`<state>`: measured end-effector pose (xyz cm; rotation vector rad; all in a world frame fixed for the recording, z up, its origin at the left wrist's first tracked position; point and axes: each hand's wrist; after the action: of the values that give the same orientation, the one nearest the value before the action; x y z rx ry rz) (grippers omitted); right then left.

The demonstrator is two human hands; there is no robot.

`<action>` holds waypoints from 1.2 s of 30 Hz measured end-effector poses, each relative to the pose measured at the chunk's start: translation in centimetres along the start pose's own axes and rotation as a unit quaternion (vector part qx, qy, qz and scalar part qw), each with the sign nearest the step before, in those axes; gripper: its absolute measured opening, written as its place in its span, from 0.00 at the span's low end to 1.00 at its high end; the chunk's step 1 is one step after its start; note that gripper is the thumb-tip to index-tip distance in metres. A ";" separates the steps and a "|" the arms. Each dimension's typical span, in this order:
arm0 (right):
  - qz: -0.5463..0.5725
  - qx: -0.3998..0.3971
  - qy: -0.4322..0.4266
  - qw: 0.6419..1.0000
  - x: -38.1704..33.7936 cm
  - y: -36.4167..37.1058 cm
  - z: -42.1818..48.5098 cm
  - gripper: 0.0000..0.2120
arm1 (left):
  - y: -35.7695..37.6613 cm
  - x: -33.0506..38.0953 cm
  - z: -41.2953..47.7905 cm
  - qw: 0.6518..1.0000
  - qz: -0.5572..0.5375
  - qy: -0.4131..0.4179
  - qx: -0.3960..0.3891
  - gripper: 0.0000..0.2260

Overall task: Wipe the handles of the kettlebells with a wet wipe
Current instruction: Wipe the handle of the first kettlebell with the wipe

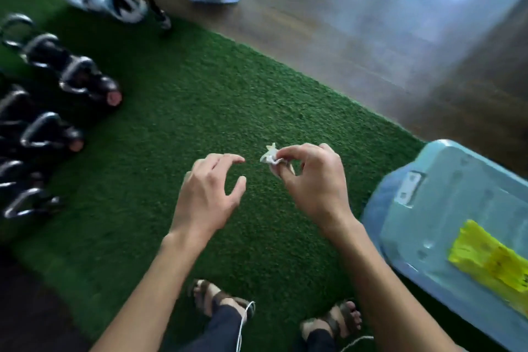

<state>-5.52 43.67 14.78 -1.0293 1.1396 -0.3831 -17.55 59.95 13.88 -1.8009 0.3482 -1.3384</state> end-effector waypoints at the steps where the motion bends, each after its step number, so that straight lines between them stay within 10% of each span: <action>1: -0.002 -0.020 -0.027 0.999 -4.2 2.1 0.9 0.05 | -3.3 -2.8 -0.5 1.000 -0.005 -0.017 0.019 0.14; 17: -0.036 -0.267 -0.338 0.902 -53.3 37.4 8.3 0.07 | -34.3 -44.3 -8.8 0.892 -0.089 -0.385 0.221 0.09; 28: -0.083 -0.440 -0.364 0.817 -64.2 67.8 9.9 0.06 | -33.8 -73.5 -7.8 0.798 -0.170 -0.510 0.273 0.07; 36: -0.121 -0.482 -0.375 0.783 -65.5 86.5 7.9 0.08 | -28.2 -90.3 -7.8 0.818 -0.135 -0.484 0.278 0.09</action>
<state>-45.92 138.65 -19.64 -2.0014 0.3972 0.4852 -66.76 132.29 -23.06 -1.7801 -0.7998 -0.4392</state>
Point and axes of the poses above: each hand's wrist, its own z-axis towards the middle knuckle, its own y-axis out of the palm, x = y × z, and after that the axes turned 13 degrees about -z, right-handed
